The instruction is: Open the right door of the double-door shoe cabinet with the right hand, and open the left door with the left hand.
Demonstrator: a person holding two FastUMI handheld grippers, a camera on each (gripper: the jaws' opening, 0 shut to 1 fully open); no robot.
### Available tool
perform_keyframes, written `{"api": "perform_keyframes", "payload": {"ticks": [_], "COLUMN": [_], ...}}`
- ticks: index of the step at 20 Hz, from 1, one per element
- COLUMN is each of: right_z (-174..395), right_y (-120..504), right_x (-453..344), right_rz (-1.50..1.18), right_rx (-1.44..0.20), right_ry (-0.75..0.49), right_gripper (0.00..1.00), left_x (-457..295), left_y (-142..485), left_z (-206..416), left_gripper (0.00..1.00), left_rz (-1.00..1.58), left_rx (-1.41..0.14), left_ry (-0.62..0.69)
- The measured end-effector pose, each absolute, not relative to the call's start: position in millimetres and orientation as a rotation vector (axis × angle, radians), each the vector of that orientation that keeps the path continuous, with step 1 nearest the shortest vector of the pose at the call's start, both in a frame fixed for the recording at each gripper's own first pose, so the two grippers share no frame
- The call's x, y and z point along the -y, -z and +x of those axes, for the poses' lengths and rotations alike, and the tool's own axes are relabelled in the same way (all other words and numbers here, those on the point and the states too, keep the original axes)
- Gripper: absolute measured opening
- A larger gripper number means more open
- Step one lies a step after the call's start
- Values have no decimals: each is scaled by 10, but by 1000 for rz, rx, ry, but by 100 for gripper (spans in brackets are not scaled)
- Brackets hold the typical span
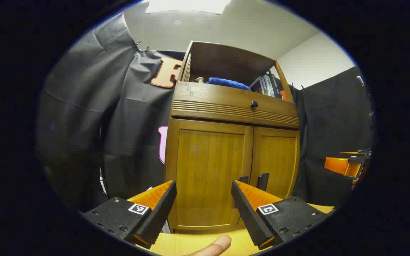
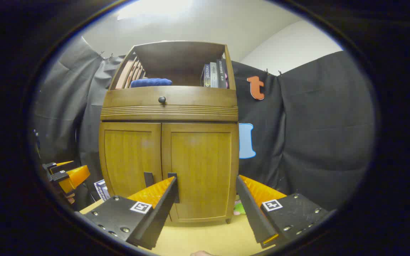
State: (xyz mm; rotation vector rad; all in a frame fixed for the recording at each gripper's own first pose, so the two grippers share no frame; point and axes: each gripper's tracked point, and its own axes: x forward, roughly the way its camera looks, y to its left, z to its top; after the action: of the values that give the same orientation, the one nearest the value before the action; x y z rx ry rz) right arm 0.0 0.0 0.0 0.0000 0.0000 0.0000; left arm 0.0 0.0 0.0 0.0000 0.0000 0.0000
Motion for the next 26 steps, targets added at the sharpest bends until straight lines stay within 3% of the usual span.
{"api": "perform_keyframes", "payload": {"ticks": [1, 2, 3, 6, 7, 8, 11, 15, 18, 21, 22, 23, 24, 26], "right_z": [-2, 10, 11, 38, 45, 59, 100, 162, 239, 354, 417, 486, 569, 728], "right_y": [-25, -32, -23, -17, -17, -10, -8, 38, 73, 124, 162, 195, 249, 344], "right_x": [-2, 28, 43, -10, -20, -44, -116, -188, -235, -336, -380, -425, -471, -565], "right_rz": [4, 3, -3, -19, -21, -22, -20, -38, -43, -42, -43, -44, -48, -51], "right_rx": [10, 14, 13, 10, 8, 7, 9, 5, 1, 1, -3, -10, -20, -34], "right_ry": [-2, 2, 7, 0, -2, -7, -20, -34, -46, -73, -81, -88, -99, -117], "right_gripper": [100, 100, 94, 97, 97, 97, 100, 94, 100, 100, 94, 100, 94, 96], "left_x": [11, 36, 51, 59, 54, 40, -2, -22, -28, -40, -46, -55, -71, -84], "left_y": [-1, 1, 15, 55, 60, 78, 70, 44, 40, 44, 50, 45, 54, 45], "left_z": [-1, 4, 6, 0, 7, 8, 14, 19, 24, 26, 21, 25, 23, 32], "left_gripper": [95, 92, 92, 95, 92, 95, 92, 92, 92, 92, 92, 92, 92, 92], "left_rz": [0, -2, -2, 3, 4, 5, 9, 16, 16, 12, 9, 8, 6, 7], "left_rx": [0, 1, -1, -22, -27, -32, -31, -14, -10, -12, -16, -17, -19, -17], "left_ry": [6, 15, 24, 39, 40, 39, 23, 17, 16, 12, 10, 6, 0, -7]}}
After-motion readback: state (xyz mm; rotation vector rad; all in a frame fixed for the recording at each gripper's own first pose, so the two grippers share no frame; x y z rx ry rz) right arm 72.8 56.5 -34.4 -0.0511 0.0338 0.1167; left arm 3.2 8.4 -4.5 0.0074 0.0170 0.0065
